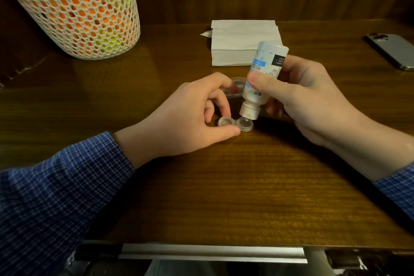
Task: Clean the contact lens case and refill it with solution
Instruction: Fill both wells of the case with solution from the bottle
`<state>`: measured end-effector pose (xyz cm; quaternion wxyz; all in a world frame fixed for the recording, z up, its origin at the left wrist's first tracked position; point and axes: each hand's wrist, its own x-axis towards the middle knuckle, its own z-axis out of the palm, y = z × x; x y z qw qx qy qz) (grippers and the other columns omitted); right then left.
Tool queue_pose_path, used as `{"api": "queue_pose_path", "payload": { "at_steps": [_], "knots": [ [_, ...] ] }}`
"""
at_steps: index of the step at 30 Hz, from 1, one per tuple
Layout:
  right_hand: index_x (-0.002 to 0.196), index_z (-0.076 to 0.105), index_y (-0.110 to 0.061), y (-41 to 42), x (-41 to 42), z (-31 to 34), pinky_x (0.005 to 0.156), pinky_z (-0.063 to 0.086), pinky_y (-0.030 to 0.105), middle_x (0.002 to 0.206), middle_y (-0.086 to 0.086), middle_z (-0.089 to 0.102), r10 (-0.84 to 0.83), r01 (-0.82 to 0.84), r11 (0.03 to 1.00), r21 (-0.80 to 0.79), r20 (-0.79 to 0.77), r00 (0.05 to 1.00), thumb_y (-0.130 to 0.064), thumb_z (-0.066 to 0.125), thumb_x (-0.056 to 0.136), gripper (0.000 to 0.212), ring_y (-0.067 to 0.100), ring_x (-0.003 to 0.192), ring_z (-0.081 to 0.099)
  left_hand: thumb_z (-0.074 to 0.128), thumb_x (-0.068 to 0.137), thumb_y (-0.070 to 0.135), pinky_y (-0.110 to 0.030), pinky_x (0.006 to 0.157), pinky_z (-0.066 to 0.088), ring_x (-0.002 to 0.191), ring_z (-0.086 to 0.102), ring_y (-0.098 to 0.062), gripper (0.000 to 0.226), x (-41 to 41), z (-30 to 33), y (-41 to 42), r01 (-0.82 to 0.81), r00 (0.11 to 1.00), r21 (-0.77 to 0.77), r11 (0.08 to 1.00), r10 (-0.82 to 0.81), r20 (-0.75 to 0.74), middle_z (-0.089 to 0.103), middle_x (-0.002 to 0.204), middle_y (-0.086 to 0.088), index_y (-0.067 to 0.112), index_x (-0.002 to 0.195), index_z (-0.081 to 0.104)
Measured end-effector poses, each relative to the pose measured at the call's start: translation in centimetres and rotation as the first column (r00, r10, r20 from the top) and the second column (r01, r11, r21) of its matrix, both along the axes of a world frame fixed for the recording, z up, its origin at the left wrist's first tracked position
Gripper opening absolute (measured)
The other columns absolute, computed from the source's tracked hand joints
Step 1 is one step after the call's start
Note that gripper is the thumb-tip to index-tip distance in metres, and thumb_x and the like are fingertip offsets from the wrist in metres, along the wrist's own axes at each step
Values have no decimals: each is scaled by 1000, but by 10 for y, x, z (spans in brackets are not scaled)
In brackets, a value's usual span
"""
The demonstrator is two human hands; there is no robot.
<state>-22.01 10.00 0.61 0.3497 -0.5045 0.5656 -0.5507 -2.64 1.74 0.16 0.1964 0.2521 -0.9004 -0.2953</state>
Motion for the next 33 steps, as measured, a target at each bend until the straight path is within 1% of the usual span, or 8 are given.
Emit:
{"api": "queue_pose_path", "payload": {
  "at_steps": [3, 10, 15, 18, 21, 26, 30, 33],
  "knots": [
    [109, 73, -25, 0, 0, -1, 52, 48, 22, 101, 5, 77, -1, 1, 1000, -2, 8, 1000, -39, 75, 86, 27, 20, 73, 62, 84, 80, 34, -35, 56, 56, 66, 62, -21, 62, 0, 0, 0, 0, 1000, -1, 1000, 0, 3, 72, 91, 10, 19, 132, 55],
    [112, 73, -24, 1, 0, 0, 52, 48, 20, 101, 3, 77, 5, -5, 1000, -7, 10, 1000, -38, 74, 87, 28, 15, 72, 62, 85, 80, 32, -38, 56, 56, 65, 62, -22, 59, 0, -2, -1, -2, 1000, 8, 1000, 2, 9, 71, 93, 10, 20, 130, 56],
    [107, 73, -27, 1, 1, 1, 53, 49, 20, 101, 4, 76, 5, -5, 1000, -13, 16, 1000, -38, 75, 84, 26, 14, 73, 63, 85, 80, 33, -39, 56, 56, 65, 62, -22, 58, 0, -2, -2, 0, 1000, 27, 1000, -1, 11, 71, 93, 10, 22, 129, 56],
    [107, 73, -26, 2, 1, 1, 53, 49, 20, 101, 6, 75, 10, -9, 1000, -15, 12, 1000, -34, 75, 89, 20, 12, 70, 62, 85, 80, 32, -39, 55, 56, 65, 62, -21, 55, 0, -2, -1, 4, 1000, 29, 1000, -4, 9, 72, 93, 10, 21, 127, 58],
    [109, 73, -24, 2, 2, 1, 52, 48, 19, 105, 12, 75, 3, -3, 1000, -12, 10, 1000, -33, 75, 89, 22, 13, 70, 61, 85, 80, 30, -39, 56, 56, 64, 61, -21, 55, 0, -2, -1, 4, 1000, 30, 1000, -4, 5, 71, 93, 9, 20, 127, 58],
    [109, 72, -25, 3, 3, 3, 53, 48, 20, 107, 14, 74, 4, -4, 1000, -7, 14, 1000, -34, 75, 87, 23, 15, 72, 61, 85, 80, 31, -40, 56, 56, 64, 62, -23, 56, 0, -1, 0, 2, 1000, 15, 1000, -2, 3, 72, 93, 9, 18, 127, 59],
    [107, 73, -28, 3, 4, 4, 53, 49, 21, 106, 10, 75, -4, 4, 1000, -1, 18, 1000, -38, 75, 85, 24, 19, 74, 61, 85, 79, 32, -41, 56, 56, 64, 63, -22, 55, 0, 0, -1, 1, 1000, 13, 1000, -1, -2, 73, 92, 9, 19, 126, 59],
    [107, 73, -26, 3, 4, 5, 52, 48, 22, 106, 13, 74, -18, 18, 1000, 7, 20, 1000, -34, 75, 88, 21, 22, 75, 60, 86, 79, 31, -43, 56, 56, 63, 63, -23, 54, 1, 0, -1, -1, 1000, 19, 1000, 1, -8, 73, 92, 8, 19, 125, 59]
  ]
}}
